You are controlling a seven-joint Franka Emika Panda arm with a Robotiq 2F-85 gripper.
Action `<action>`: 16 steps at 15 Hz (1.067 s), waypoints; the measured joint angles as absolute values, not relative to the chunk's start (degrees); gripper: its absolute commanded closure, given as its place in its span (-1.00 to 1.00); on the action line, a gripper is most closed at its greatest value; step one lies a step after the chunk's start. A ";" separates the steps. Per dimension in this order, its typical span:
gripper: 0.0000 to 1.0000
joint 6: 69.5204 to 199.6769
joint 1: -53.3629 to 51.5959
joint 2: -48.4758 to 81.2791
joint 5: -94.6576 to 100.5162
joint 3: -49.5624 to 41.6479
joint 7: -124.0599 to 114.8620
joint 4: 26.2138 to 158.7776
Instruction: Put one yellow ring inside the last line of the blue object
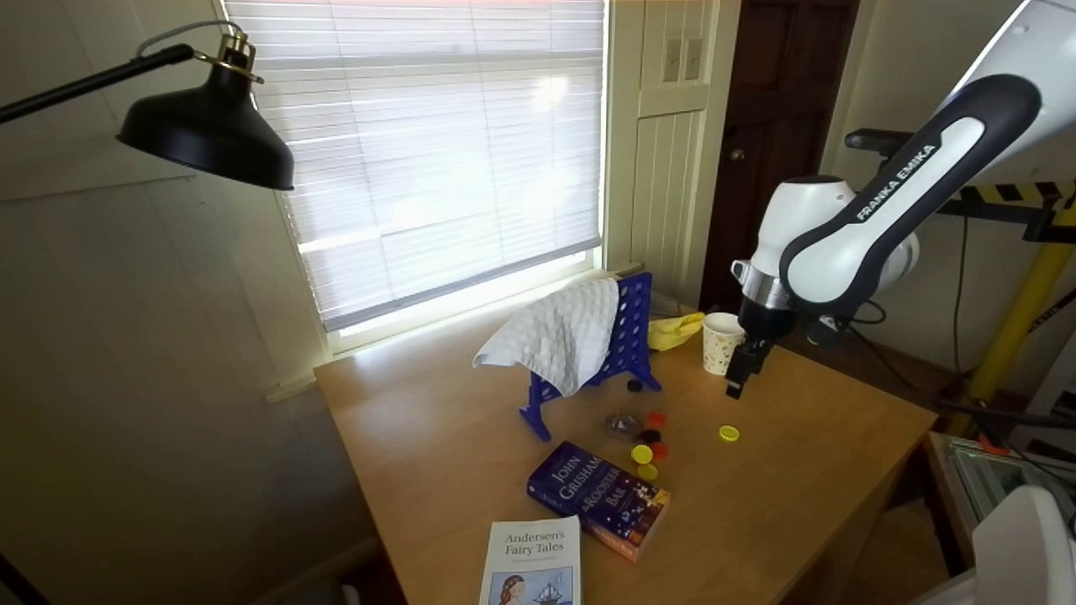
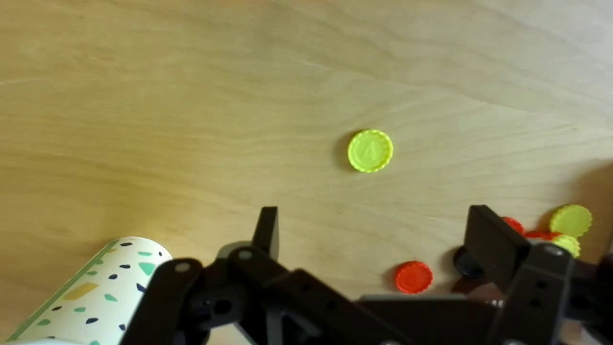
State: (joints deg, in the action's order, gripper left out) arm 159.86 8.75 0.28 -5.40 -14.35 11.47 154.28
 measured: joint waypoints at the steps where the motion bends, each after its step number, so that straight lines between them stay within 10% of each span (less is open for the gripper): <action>1: -1.00 160.85 8.84 2.93 -6.35 -14.07 11.83 153.24; 15: -0.97 162.14 12.80 20.73 -6.87 -7.02 10.49 143.50; 16: -0.71 162.14 13.01 20.74 -6.87 -6.79 10.49 143.48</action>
State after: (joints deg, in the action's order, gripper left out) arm 162.14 13.01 20.74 -6.87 -6.79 10.49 143.48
